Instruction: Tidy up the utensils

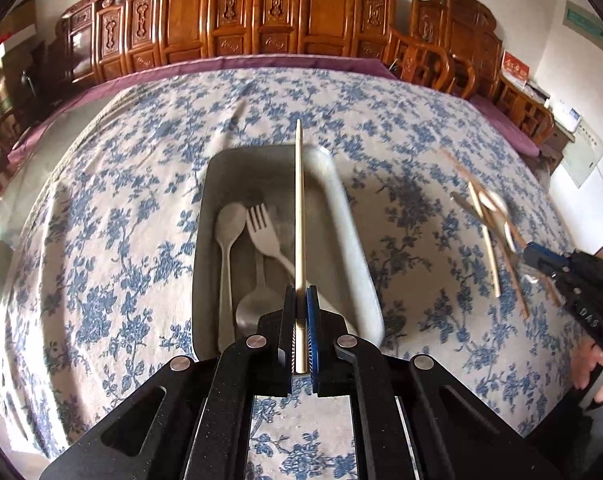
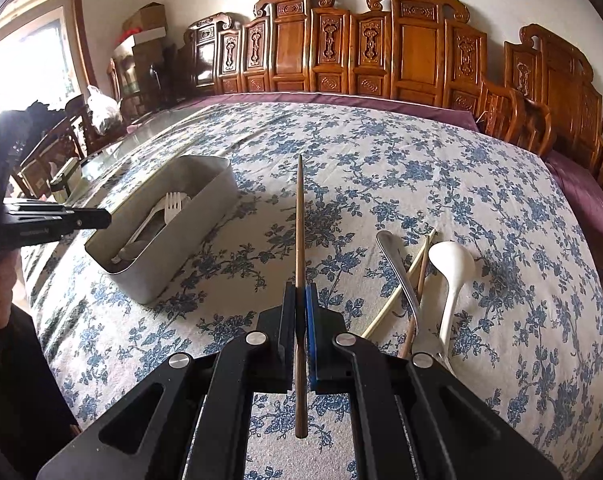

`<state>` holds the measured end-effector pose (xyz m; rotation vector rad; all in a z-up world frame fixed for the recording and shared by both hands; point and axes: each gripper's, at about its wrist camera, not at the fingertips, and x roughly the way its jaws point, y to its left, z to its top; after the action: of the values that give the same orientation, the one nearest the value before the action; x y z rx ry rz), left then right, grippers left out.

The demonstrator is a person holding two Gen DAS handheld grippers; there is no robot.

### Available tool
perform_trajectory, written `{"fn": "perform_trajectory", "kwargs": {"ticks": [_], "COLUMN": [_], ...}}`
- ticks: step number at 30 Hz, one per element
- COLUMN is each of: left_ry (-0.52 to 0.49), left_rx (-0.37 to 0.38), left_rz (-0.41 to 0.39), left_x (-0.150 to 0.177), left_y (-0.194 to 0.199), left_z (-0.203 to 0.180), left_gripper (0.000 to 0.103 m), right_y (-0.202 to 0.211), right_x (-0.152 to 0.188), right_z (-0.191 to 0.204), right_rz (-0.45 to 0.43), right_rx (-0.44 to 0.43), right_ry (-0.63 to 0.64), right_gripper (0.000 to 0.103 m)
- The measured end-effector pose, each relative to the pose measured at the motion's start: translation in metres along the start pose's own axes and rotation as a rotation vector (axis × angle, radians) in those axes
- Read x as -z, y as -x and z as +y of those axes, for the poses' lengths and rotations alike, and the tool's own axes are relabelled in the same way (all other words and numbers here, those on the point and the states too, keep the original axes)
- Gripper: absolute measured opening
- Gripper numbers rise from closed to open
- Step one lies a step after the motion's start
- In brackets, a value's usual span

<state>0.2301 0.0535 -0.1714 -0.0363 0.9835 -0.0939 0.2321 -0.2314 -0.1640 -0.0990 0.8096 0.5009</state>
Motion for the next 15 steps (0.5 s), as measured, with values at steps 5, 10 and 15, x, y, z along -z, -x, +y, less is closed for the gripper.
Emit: {"fn": "perform_trajectory", "kwargs": {"ticks": [5,10,15], "left_ry": [0.008,0.033,0.031], "left_rx": [-0.018,-0.035,-0.042], "left_rz": [0.045,0.067,0.037], "left_x": [0.003,0.003,-0.002], "left_y": [-0.017,-0.023,-0.014], "left_z": [0.005,0.011,0.012], "left_gripper": [0.004,0.005,0.018], "right_y": [0.0,-0.001,-0.002], "right_x": [0.0,0.002,0.003], "right_z": [0.0,0.0,0.001], "right_rz": [0.002,0.008,0.013], "right_rx": [0.003,0.01,0.011], "right_ry": [0.001,0.001,0.003], "right_gripper": [0.006,0.006,0.006]}}
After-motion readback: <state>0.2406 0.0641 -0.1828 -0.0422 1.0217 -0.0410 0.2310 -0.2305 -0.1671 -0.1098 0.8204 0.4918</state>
